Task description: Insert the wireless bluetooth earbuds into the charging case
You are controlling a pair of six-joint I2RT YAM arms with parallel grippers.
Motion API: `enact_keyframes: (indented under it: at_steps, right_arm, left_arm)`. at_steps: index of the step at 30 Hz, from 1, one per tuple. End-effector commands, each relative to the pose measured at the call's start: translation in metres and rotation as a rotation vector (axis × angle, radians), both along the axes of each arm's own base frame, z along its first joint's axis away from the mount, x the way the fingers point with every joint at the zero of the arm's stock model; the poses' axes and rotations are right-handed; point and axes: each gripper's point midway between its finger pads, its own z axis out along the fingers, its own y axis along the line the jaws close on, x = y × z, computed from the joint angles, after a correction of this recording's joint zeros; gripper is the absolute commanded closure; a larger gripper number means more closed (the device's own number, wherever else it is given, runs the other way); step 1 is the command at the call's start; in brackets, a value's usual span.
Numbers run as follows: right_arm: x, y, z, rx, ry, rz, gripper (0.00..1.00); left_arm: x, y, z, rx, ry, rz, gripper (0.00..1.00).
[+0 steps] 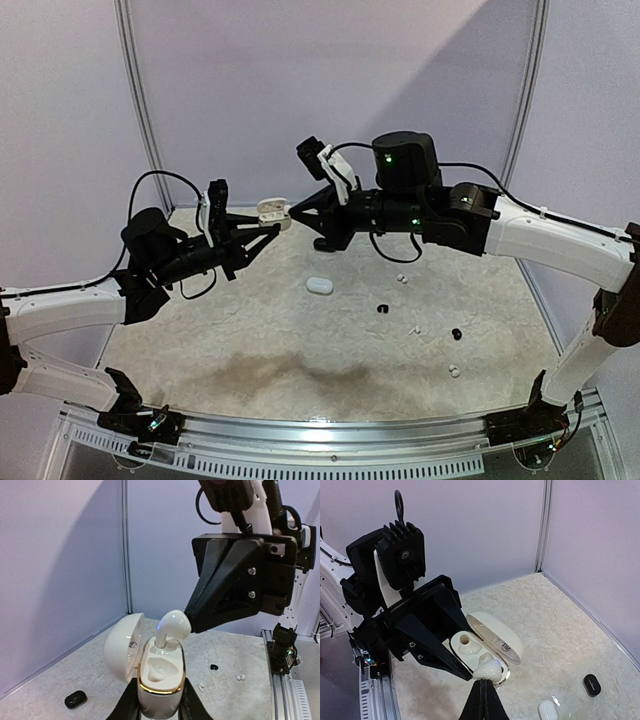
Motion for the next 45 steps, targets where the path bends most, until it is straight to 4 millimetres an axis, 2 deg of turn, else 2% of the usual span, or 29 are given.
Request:
enact_keyframes:
  at_steps: [1, 9, 15, 18, 20, 22, 23, 24, 26, 28, 29, 32, 33, 37, 40, 42, 45]
  right_arm:
    - [0.004, 0.008, 0.007, 0.022, -0.007, 0.014, 1.0]
    - [0.004, 0.013, 0.006, 0.024, -0.005, 0.026, 1.0]
    - [0.003, 0.008, 0.005, 0.004, 0.003, 0.018, 1.0]
    - [0.009, -0.004, 0.022, 0.032, -0.003, -0.019, 1.0]
    - [0.02, -0.02, 0.036, 0.059, 0.017, -0.08, 1.0]
    - [0.045, -0.046, 0.041, 0.065, 0.089, -0.208, 0.98]
    - [0.064, -0.068, 0.033, 0.036, 0.153, -0.311, 0.94]
    - [0.073, -0.085, 0.024, 0.017, 0.239, -0.396, 0.9]
    - [0.101, -0.134, -0.012, -0.101, 0.365, -0.644, 0.8]
    - [0.109, -0.177, -0.05, -0.235, 0.495, -0.838, 0.72]
    - [0.107, -0.192, -0.067, -0.309, 0.554, -0.89, 0.67]
    - [0.093, -0.211, -0.133, -0.512, 0.763, -0.978, 0.51]
    - [0.087, -0.215, -0.158, -0.586, 0.834, -0.992, 0.48]
    - [0.061, -0.225, -0.225, -0.812, 1.006, -1.018, 0.43]
    - [0.047, -0.235, -0.266, -0.95, 1.077, -1.031, 0.43]
    - [0.042, -0.239, -0.283, -0.989, 1.092, -1.041, 0.43]
    - [0.039, -0.243, -0.298, -0.996, 1.095, -1.061, 0.43]
  left_arm:
    - [0.0, 0.0, 0.008, -0.003, -0.024, -0.001, 1.0]
    - [0.0, 0.0, 0.006, -0.001, -0.021, -0.001, 1.0]
    - [0.0, 0.002, 0.006, -0.007, -0.02, 0.006, 1.0]
    - [0.0, 0.002, 0.004, -0.004, -0.015, 0.012, 1.0]
    - [0.001, 0.003, 0.003, -0.004, -0.011, 0.018, 1.0]
    - [0.002, 0.003, 0.003, -0.006, -0.011, 0.021, 1.0]
    - [0.002, 0.003, 0.003, -0.005, -0.011, 0.021, 1.0]
    - [0.002, 0.003, 0.003, -0.005, -0.011, 0.022, 1.0]
    - [0.002, 0.003, 0.002, -0.005, -0.012, 0.023, 1.0]
    - [0.002, 0.003, 0.002, -0.005, -0.012, 0.024, 1.0]
    - [0.002, 0.003, 0.002, -0.005, -0.011, 0.024, 1.0]
    - [0.003, 0.003, 0.002, -0.003, -0.009, 0.025, 1.0]
    - [0.003, 0.003, 0.002, -0.002, -0.01, 0.025, 1.0]
    - [0.002, 0.002, 0.0, 0.001, -0.007, 0.02, 1.0]
    - [0.002, 0.002, 0.001, 0.0, -0.008, 0.017, 1.0]
    - [0.001, 0.003, 0.001, -0.001, -0.008, 0.016, 1.0]
    - [0.001, 0.003, 0.0, 0.002, -0.005, 0.019, 1.0]
